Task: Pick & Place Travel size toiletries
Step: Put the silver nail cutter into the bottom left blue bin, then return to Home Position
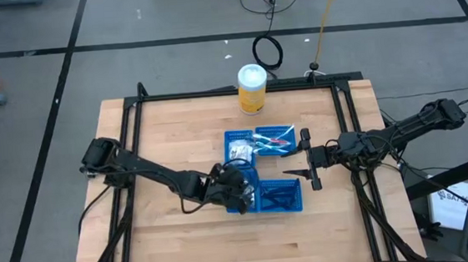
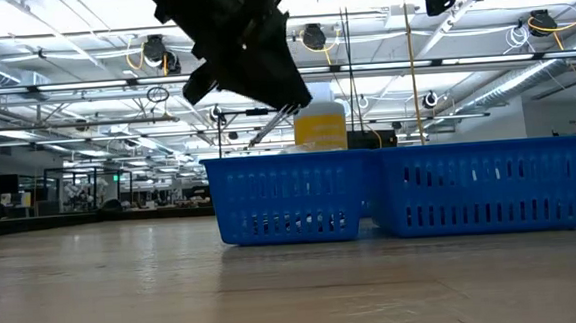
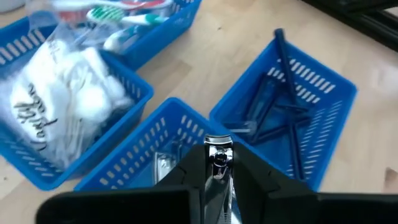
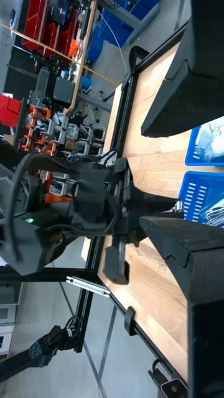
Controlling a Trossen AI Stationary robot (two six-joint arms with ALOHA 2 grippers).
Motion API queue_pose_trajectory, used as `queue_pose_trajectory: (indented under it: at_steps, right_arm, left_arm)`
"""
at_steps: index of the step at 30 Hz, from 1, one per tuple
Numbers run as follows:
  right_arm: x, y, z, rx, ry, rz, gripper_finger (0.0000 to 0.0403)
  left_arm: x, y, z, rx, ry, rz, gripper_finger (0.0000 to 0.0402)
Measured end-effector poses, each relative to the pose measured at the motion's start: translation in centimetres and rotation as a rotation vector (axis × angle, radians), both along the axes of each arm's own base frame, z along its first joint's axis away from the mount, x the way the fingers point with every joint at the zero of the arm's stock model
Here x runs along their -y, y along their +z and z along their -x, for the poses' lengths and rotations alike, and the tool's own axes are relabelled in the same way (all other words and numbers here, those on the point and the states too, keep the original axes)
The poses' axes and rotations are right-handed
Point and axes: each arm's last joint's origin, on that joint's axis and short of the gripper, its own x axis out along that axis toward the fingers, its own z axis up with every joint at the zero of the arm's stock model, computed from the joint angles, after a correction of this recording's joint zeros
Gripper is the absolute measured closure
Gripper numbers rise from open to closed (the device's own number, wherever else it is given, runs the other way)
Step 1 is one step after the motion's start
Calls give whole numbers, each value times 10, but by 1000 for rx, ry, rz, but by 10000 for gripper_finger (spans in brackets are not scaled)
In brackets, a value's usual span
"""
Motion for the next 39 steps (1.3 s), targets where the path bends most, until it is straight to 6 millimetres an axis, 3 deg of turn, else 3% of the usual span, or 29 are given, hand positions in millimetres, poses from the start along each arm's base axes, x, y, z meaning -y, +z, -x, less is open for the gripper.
queue_pose_trajectory:
  at_steps: [4,14,21,28,33,39]
  right_arm:
    - [0,0,0,0,0,0,195]
    - [0,0,0,0,0,0,195]
    - [0,0,0,0,0,0,195]
    - [0,0,0,0,0,0,195]
    - [0,0,0,1,0,0,195]
    - [0,0,0,0,0,0,195]
  left_arm:
    - [-1,-5,2,-8,27,22,358]
    - [-1,-5,2,-4,40,23,256]
    - [-1,-5,2,-10,23,11,217]
    - [3,-6,8,-153,-284,58,206]
    - [1,28,16,-57,-364,87,206]
    - [-3,80,44,54,-527,-64,206]
